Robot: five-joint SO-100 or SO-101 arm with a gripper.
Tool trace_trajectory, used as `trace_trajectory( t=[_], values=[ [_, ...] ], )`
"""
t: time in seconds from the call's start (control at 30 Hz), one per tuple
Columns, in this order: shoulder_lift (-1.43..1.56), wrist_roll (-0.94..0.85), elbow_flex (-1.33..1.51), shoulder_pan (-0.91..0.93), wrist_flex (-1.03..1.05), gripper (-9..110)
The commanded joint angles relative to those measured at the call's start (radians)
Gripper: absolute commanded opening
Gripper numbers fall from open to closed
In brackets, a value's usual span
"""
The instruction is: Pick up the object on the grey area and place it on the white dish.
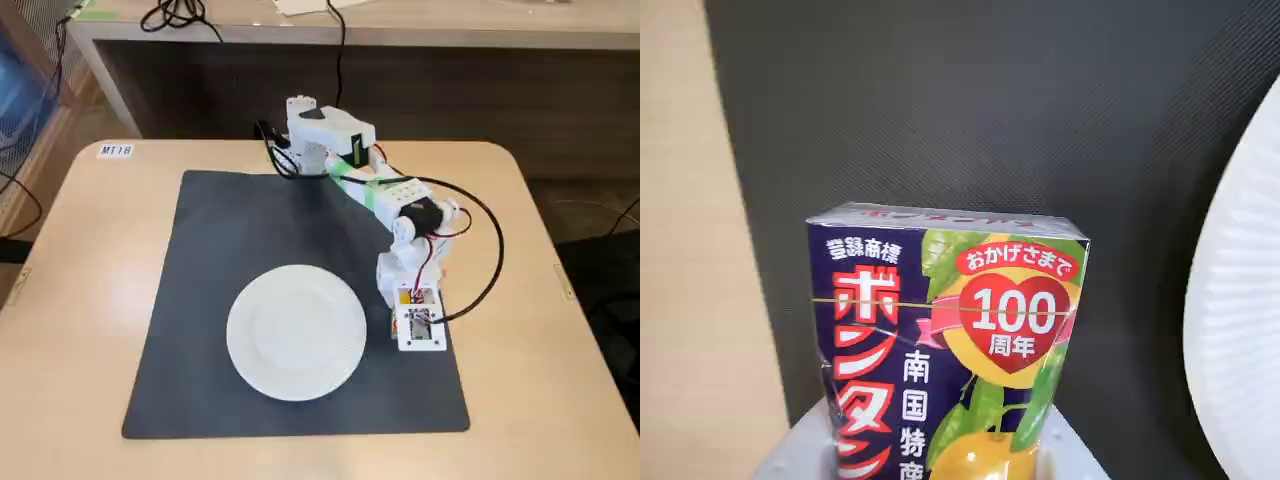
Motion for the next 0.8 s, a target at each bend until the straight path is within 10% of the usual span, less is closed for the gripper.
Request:
trace_trajectory(
  t=[0.0,0.77],
  values=[
    [0.149,0.043,-0.052,0.046,0.005,14],
    [0.466,0.851,0.222,0.433,0.008,11]
  ],
)
